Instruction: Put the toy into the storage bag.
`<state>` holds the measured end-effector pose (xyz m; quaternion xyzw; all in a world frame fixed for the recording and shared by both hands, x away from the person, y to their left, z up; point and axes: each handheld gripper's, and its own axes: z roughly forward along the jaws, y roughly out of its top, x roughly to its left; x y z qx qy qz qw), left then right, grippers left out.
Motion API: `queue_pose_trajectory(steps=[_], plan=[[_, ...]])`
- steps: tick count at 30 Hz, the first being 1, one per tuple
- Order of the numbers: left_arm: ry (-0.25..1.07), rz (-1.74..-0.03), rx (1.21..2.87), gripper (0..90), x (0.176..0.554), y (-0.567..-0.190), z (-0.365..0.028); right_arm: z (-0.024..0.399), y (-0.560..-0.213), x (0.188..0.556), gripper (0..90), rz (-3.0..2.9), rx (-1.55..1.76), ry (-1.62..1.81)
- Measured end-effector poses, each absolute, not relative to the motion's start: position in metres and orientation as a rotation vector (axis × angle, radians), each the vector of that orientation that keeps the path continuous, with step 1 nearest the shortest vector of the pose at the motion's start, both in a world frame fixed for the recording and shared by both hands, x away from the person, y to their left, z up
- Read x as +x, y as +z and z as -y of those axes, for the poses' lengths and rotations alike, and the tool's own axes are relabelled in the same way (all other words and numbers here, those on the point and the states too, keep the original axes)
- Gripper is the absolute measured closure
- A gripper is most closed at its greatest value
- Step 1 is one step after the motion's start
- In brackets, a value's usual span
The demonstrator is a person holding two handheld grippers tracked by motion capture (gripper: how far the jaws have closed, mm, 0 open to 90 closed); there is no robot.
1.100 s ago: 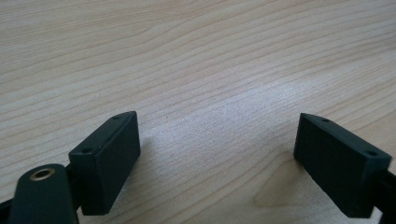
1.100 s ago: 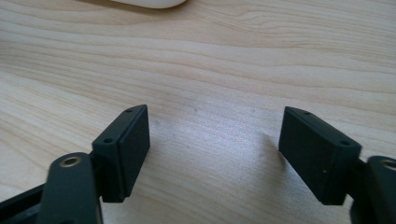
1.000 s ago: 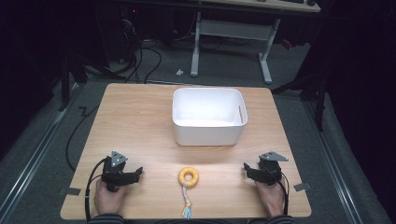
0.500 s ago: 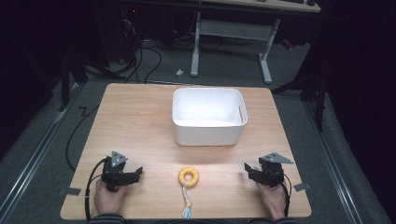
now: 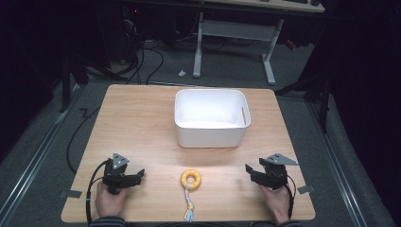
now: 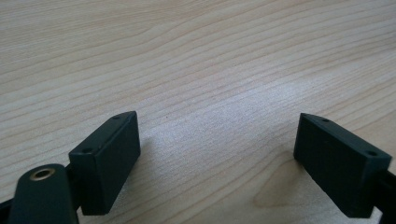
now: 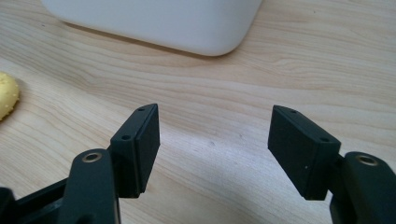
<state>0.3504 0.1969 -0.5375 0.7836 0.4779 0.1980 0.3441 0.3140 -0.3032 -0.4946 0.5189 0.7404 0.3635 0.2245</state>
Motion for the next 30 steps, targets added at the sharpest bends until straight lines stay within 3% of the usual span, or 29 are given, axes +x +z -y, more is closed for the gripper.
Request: queue_pose_trajectory(steps=[30], plan=[[0.515,-1.241,2.036,14.9,0.350,-0.537,-0.197,0.265,-0.469,0.319,42.6,-2.156,1.270,1.115]])
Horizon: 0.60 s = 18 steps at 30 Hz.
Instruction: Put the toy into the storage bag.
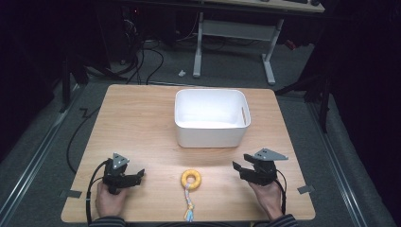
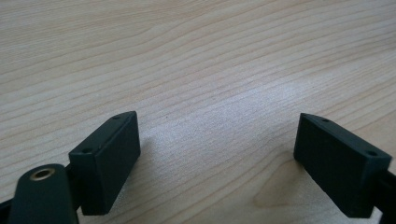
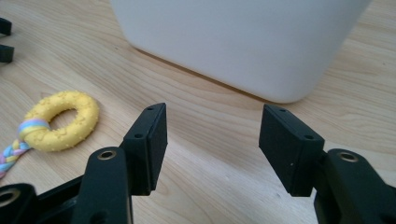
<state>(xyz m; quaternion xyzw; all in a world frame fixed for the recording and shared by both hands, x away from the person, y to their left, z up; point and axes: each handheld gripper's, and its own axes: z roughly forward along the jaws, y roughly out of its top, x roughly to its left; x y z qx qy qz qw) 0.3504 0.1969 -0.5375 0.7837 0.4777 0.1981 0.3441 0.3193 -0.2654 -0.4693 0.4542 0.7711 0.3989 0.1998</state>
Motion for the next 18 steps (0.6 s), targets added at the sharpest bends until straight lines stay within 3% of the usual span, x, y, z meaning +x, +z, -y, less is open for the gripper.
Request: queue_pose_trajectory(steps=[18], plan=[[0.515,-1.241,2.036,14.9,0.350,-0.537,-0.197,0.229,-0.465,0.330,44.1,-2.245,1.163,1.180]])
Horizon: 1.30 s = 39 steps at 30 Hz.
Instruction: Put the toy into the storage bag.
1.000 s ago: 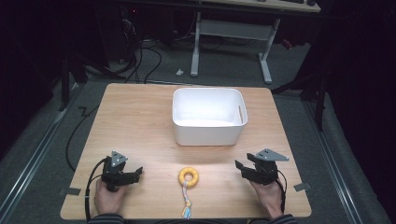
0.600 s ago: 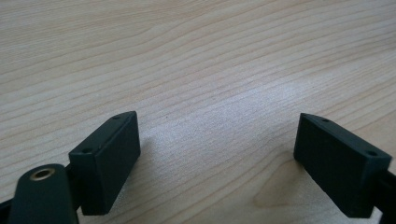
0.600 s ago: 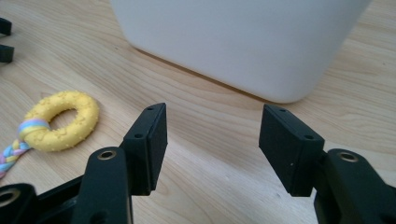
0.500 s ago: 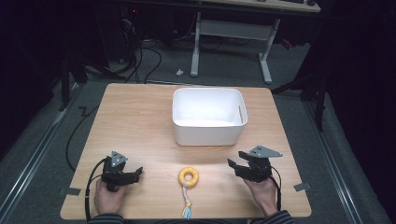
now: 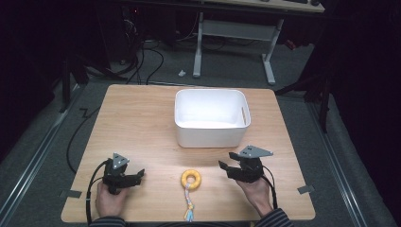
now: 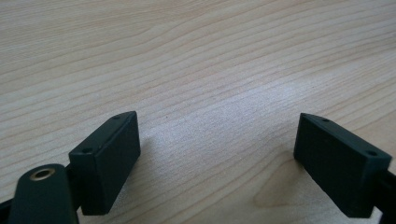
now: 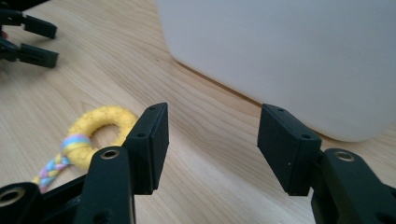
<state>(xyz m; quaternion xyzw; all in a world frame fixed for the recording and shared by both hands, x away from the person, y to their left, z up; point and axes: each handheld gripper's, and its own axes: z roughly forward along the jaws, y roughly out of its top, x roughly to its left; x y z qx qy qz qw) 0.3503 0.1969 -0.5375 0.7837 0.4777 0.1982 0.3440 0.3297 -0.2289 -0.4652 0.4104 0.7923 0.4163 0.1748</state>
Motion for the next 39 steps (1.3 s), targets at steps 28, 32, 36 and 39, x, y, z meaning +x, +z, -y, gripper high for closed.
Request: queue_pose_trajectory(steps=[28,32,36,39], plan=[[0.515,-1.241,2.036,14.9,0.350,-0.537,-0.197,0.185,-0.483,0.339,48.6,-2.415,1.064,1.179],[0.515,-1.241,2.036,14.9,0.350,-0.537,-0.197,0.178,-0.488,0.340,49.7,-2.446,1.052,1.176],[0.515,-1.241,2.036,14.9,0.350,-0.537,-0.197,0.171,-0.494,0.343,50.8,-2.484,1.048,1.160],[0.515,-1.241,2.036,14.9,0.350,-0.537,-0.197,0.166,-0.496,0.344,51.2,-2.502,1.038,1.157]])
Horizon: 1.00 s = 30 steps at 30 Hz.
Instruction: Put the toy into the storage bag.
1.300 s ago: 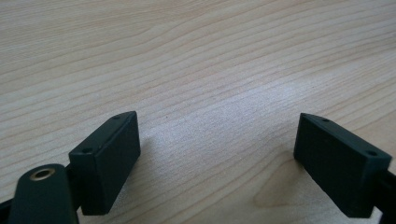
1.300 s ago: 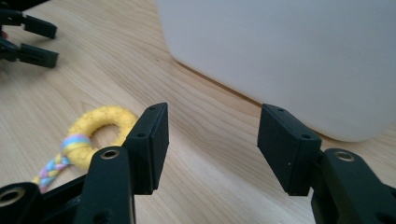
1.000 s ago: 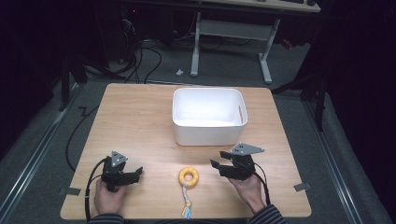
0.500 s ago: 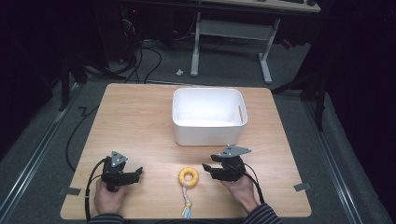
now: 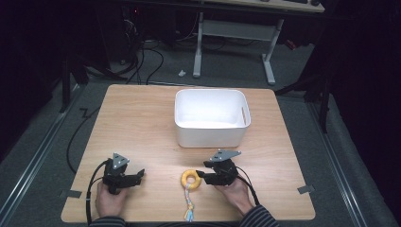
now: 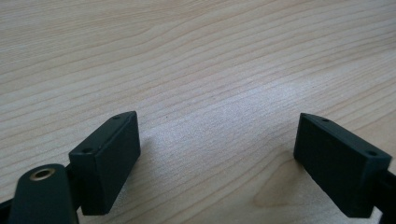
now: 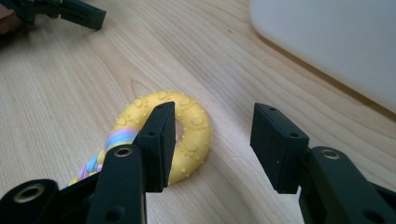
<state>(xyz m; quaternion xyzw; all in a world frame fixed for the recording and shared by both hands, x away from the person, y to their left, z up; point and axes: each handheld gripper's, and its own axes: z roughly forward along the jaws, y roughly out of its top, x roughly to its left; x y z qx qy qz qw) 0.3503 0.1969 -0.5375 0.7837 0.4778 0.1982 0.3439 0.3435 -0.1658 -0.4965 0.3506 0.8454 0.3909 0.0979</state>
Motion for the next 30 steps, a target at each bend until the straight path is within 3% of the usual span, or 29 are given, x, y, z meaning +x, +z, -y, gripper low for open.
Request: queue_pose_trajectory(steps=[30], plan=[[0.515,-1.241,2.036,14.9,0.350,-0.537,-0.197,0.144,-0.521,0.355,60.7,-2.605,1.044,1.085]])
